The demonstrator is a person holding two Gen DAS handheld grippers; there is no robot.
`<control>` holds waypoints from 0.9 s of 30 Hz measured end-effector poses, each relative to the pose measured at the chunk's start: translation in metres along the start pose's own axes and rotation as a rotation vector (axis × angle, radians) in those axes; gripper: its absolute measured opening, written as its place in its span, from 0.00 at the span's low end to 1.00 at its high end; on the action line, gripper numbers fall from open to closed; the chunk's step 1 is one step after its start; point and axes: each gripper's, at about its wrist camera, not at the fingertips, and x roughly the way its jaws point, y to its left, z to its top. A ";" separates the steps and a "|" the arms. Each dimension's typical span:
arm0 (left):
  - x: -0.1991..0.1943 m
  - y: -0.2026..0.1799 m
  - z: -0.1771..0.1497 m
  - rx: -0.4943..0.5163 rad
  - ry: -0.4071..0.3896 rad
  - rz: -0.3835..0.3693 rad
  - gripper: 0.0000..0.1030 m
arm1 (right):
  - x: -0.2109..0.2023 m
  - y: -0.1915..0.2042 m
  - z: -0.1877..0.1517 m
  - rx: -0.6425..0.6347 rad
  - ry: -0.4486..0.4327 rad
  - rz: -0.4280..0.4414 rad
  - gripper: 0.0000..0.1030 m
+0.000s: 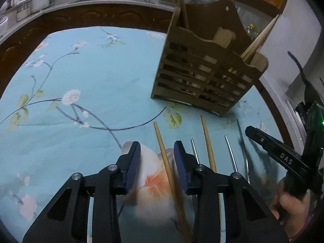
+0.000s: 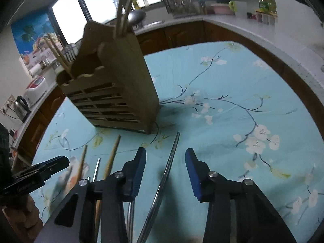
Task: Organize utensils
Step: 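Grasp a wooden chopstick with the left gripper while the right gripper grasps a metal chopstick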
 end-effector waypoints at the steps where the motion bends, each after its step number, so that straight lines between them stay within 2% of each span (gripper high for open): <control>1: 0.004 -0.001 0.002 0.004 0.009 0.003 0.28 | 0.004 0.001 0.001 -0.006 0.009 -0.007 0.38; 5: 0.026 -0.005 0.005 0.019 0.065 0.003 0.15 | 0.024 0.004 0.002 -0.041 0.070 -0.041 0.31; 8: 0.029 -0.011 0.006 0.058 0.034 0.033 0.08 | 0.028 0.013 0.001 -0.103 0.056 -0.087 0.28; 12: 0.032 -0.013 0.008 0.071 0.032 0.030 0.07 | 0.030 0.018 0.001 -0.123 0.049 -0.126 0.13; 18: 0.032 -0.014 0.009 0.094 0.024 0.048 0.04 | 0.029 0.014 0.002 -0.099 0.048 -0.107 0.05; 21: 0.028 -0.014 0.008 0.082 0.028 0.033 0.04 | 0.026 0.007 0.002 -0.053 0.053 -0.062 0.04; 27: -0.009 -0.005 0.001 0.043 -0.024 -0.016 0.04 | -0.003 0.008 0.001 -0.019 0.010 0.000 0.04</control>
